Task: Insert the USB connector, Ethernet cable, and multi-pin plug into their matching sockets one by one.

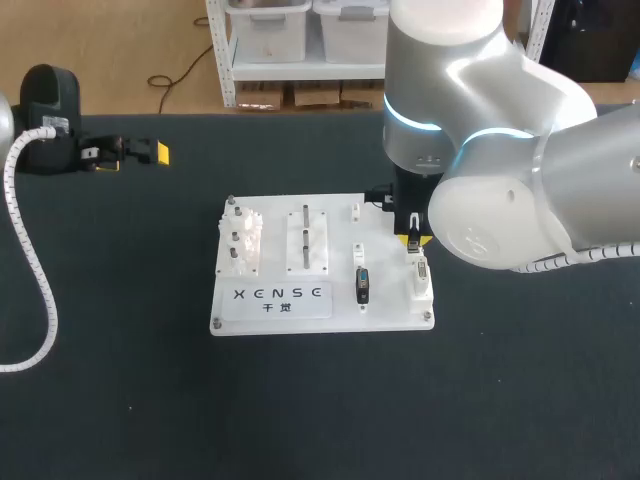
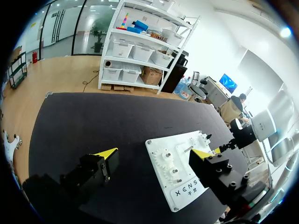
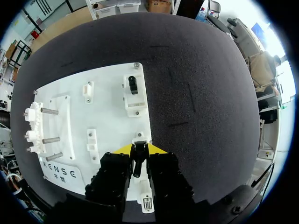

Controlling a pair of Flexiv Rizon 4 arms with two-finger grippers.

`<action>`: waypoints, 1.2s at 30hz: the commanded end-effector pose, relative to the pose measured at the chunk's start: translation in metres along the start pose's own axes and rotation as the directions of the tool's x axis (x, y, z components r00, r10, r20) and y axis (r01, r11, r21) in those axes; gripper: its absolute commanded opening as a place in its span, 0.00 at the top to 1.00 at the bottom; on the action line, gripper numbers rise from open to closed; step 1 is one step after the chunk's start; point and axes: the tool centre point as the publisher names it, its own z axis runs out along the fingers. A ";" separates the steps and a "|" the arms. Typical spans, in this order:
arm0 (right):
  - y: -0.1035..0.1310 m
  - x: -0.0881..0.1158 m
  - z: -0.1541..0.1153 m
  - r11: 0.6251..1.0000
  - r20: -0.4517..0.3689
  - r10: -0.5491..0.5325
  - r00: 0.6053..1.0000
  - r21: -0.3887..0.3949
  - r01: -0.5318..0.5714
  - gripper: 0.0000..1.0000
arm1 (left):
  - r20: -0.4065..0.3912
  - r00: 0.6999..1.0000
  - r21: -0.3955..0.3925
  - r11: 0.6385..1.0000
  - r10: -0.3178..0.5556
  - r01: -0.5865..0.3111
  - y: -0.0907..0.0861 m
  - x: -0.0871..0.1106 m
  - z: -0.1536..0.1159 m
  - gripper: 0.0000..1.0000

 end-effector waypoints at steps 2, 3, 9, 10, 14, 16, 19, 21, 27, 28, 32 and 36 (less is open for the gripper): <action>0.000 0.000 0.002 1.000 -0.002 0.001 1.000 0.002 -0.001 1.00 | 0.000 1.000 0.000 1.000 0.000 0.000 0.000 0.000 0.000 0.00; 0.001 0.001 0.002 1.000 -0.004 0.001 1.000 0.003 -0.001 1.00 | 0.000 1.000 0.000 1.000 0.000 0.000 0.000 0.000 0.000 0.00; 0.002 0.000 0.006 1.000 -0.011 -0.001 1.000 0.006 0.001 1.00 | 0.000 1.000 0.000 1.000 0.000 0.000 0.000 0.000 0.000 0.00; 0.002 0.000 0.006 1.000 -0.012 -0.002 1.000 0.006 0.002 1.00 | 0.000 1.000 0.000 1.000 0.000 0.000 0.000 0.000 0.000 0.00; 0.002 0.001 0.007 1.000 -0.017 -0.001 1.000 0.008 0.002 1.00 | 0.000 1.000 0.000 1.000 0.000 0.000 0.000 0.000 0.000 0.00; 0.003 0.002 0.008 1.000 -0.019 -0.002 1.000 0.009 0.002 1.00 | 0.000 1.000 0.000 1.000 0.000 0.000 0.000 0.000 0.000 0.00; 0.003 0.002 0.011 1.000 -0.025 0.000 1.000 0.016 0.000 1.00 | 0.000 1.000 0.000 1.000 0.000 0.000 0.000 0.000 0.000 0.00; 0.002 0.002 0.016 1.000 -0.033 0.004 0.999 0.023 -0.003 1.00 | 0.000 1.000 0.000 1.000 0.000 0.000 0.000 0.000 0.000 0.00; 0.002 0.003 0.027 0.999 -0.053 0.009 0.999 0.035 -0.007 1.00 | 0.000 1.000 0.000 1.000 0.000 0.000 0.000 0.000 0.000 0.00; 0.002 0.003 0.029 0.999 -0.060 0.012 0.998 0.037 -0.010 1.00 | 0.000 1.000 0.000 1.000 0.000 0.000 0.000 0.000 0.000 0.00; 0.001 0.005 0.034 0.999 -0.071 0.014 0.997 0.045 -0.011 1.00 | 0.000 1.000 0.000 1.000 0.000 0.000 0.000 0.000 0.000 0.00; 0.000 0.002 0.029 0.999 -0.059 0.010 0.998 0.054 -0.007 0.96 | 0.000 1.000 0.000 1.000 0.000 0.000 0.000 0.000 0.000 0.00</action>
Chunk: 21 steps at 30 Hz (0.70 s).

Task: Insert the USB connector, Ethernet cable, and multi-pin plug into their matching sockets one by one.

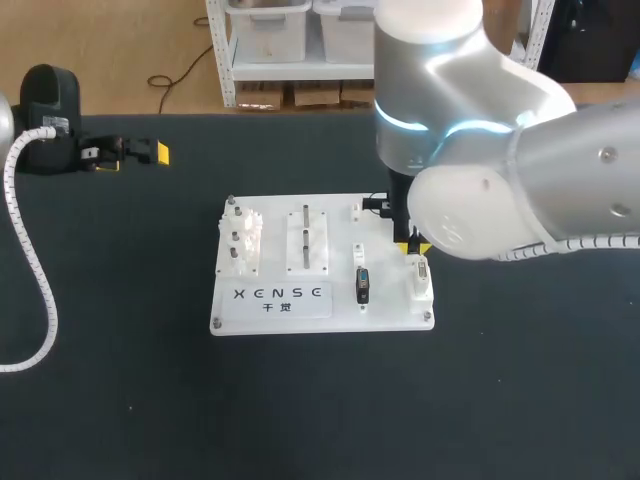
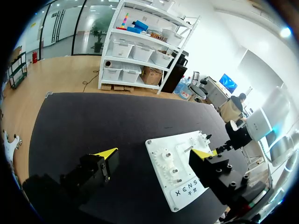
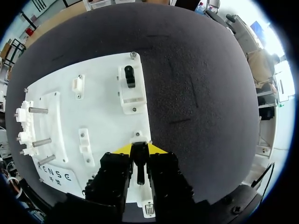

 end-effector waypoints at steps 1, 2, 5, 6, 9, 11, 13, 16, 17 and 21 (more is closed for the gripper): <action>0.003 -0.003 0.008 1.000 0.013 -0.001 1.000 0.013 0.001 0.71 | 0.000 1.000 0.000 1.000 0.000 0.000 0.000 0.000 0.000 0.00; 0.003 -0.004 0.004 1.000 0.023 -0.002 1.000 0.017 0.002 0.07 | 0.000 1.000 0.000 1.000 0.000 0.000 0.000 0.000 0.000 0.00; 0.004 -0.007 -0.009 1.000 0.049 -0.009 0.999 0.014 0.008 0.00 | 0.000 1.000 0.000 1.000 0.000 0.000 0.000 0.000 0.000 0.00; 0.005 -0.008 -0.015 1.000 0.064 -0.012 0.998 0.008 0.012 0.00 | 0.000 1.000 0.000 1.000 0.000 0.000 0.000 0.000 0.000 0.00; 0.009 -0.009 -0.031 1.000 0.098 -0.023 0.995 0.003 0.023 0.00 | 0.000 1.000 0.000 1.000 0.000 0.000 0.000 0.000 0.000 0.00; 0.012 -0.008 -0.040 0.999 0.114 -0.035 0.993 -0.003 0.036 0.00 | 0.000 1.000 0.000 1.000 0.000 0.000 0.000 0.000 0.000 0.00; 0.016 -0.005 -0.047 0.999 0.120 -0.045 0.992 -0.011 0.047 0.00 | 0.000 1.000 0.000 1.000 0.000 0.000 0.000 0.000 0.000 0.00; 0.023 0.002 -0.054 0.997 0.124 -0.070 0.990 -0.021 0.074 0.00 | 0.000 1.000 0.000 1.000 0.000 0.000 0.000 0.000 0.000 0.00; 0.025 0.005 -0.056 0.996 0.123 -0.078 0.989 -0.023 0.081 0.00 | 0.000 1.000 0.000 1.000 0.000 0.000 0.000 0.000 0.000 0.00; 0.035 0.018 -0.059 0.992 0.106 -0.114 0.988 -0.042 0.119 0.00 | 0.000 1.000 0.000 1.000 0.000 0.000 0.000 0.000 0.000 0.00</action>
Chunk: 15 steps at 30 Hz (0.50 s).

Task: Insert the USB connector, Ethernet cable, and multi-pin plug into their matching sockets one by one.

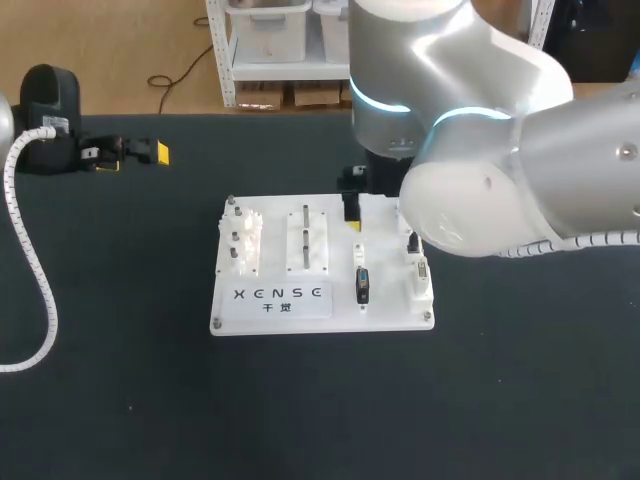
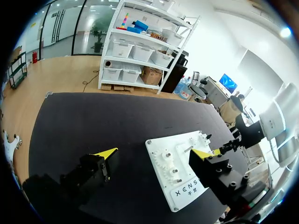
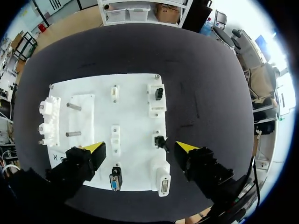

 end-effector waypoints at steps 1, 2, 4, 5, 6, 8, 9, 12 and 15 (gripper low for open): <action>0.006 0.015 -0.006 1.000 -0.002 -0.021 1.000 -0.013 0.021 0.00 | 0.000 1.000 0.000 1.000 0.000 0.000 0.000 0.000 0.000 0.00; 0.009 0.018 -0.006 0.999 -0.010 -0.028 1.000 -0.017 0.028 0.00 | 0.000 1.000 0.000 1.000 0.000 0.000 0.000 0.000 0.000 0.00; 0.014 0.024 -0.005 0.999 -0.020 -0.043 0.999 -0.024 0.043 0.00 | 0.000 1.000 0.000 1.000 0.000 0.000 0.000 0.000 0.000 0.00; 0.017 0.027 -0.004 0.998 -0.029 -0.049 0.998 -0.029 0.048 0.00 | 0.000 1.000 0.000 1.000 0.000 0.000 0.000 0.000 0.000 0.00; 0.019 0.029 -0.003 0.998 -0.031 -0.055 0.998 -0.031 0.054 0.00 | 0.000 1.000 0.000 1.000 0.000 0.000 0.000 0.000 0.000 0.00; 0.023 0.033 -0.001 0.997 -0.045 -0.063 0.997 -0.035 0.062 0.00 | 0.000 1.000 0.000 1.000 0.000 0.000 0.000 0.000 0.000 0.00; 0.025 0.036 0.000 0.997 -0.045 -0.070 0.997 -0.036 0.068 0.00 | 0.000 1.000 0.000 1.000 0.000 0.000 0.000 0.000 0.000 0.00; 0.028 0.041 0.002 0.996 -0.060 -0.081 0.995 -0.038 0.079 0.00 | 0.000 1.000 0.000 1.000 0.000 0.000 0.000 0.000 0.000 0.00; 0.030 0.045 0.004 0.996 -0.070 -0.086 0.994 -0.040 0.084 0.00 | 0.000 1.000 0.000 1.000 0.000 0.000 0.000 0.000 0.000 0.00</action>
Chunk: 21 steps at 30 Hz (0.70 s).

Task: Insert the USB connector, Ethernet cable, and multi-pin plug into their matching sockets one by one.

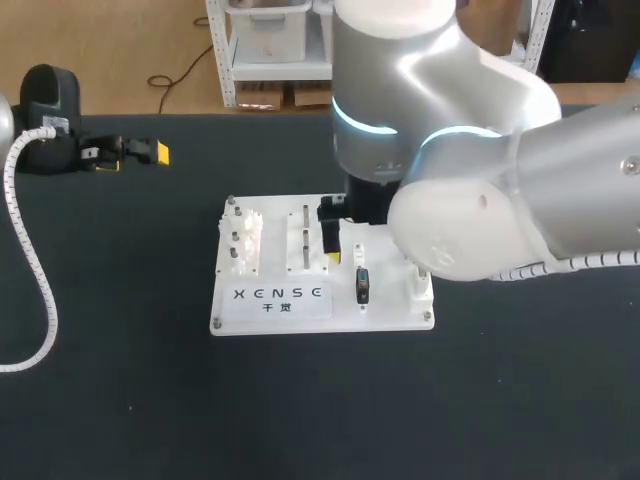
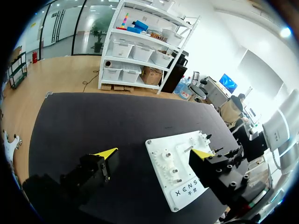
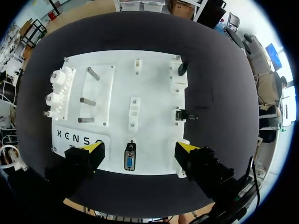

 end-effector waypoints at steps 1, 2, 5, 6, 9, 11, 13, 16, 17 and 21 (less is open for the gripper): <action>0.003 0.002 0.002 1.000 -0.011 -0.002 1.000 0.002 0.002 0.00 | 0.000 1.000 0.000 1.000 0.000 0.000 0.000 0.000 0.000 0.00; 0.004 0.003 0.002 1.000 -0.016 -0.002 1.000 0.000 0.002 0.00 | 0.000 1.000 0.000 1.000 0.000 0.000 0.000 0.000 0.000 0.00; 0.005 0.007 0.005 1.000 -0.022 -0.009 1.000 -0.001 0.009 0.00 | 0.000 1.000 0.000 1.000 0.000 0.000 0.000 0.000 0.000 0.00; 0.005 0.008 0.005 1.000 -0.025 -0.009 1.000 -0.002 0.009 0.00 | 0.000 1.000 0.000 1.000 0.000 0.000 0.000 0.000 0.000 0.00; 0.006 0.010 0.007 0.999 -0.053 -0.002 0.999 -0.040 0.000 0.00 | 0.000 1.000 0.000 1.000 0.000 0.000 0.000 0.000 0.000 0.00; 0.006 0.009 0.010 0.999 -0.066 -0.005 0.998 -0.046 0.002 0.00 | 0.000 1.000 0.000 1.000 0.000 0.000 0.000 0.000 0.000 0.00; 0.006 0.009 0.010 0.999 -0.066 -0.005 0.998 -0.046 0.002 0.00 | 0.000 1.000 0.000 1.000 0.000 0.000 0.000 0.000 0.000 0.00; 0.006 0.009 0.010 0.999 -0.066 -0.005 0.998 -0.046 0.002 0.00 | 0.000 1.000 0.000 1.000 0.000 0.000 0.000 0.000 0.000 0.00; 0.006 0.009 0.010 0.999 -0.066 -0.005 0.998 -0.046 0.002 0.00 | 0.000 1.000 0.000 1.000 0.000 0.000 0.000 0.000 0.000 0.00; 0.006 0.009 0.010 0.999 -0.066 -0.005 0.998 -0.046 0.002 0.00 | 0.000 1.000 0.000 1.000 0.000 0.000 0.000 0.000 0.000 0.00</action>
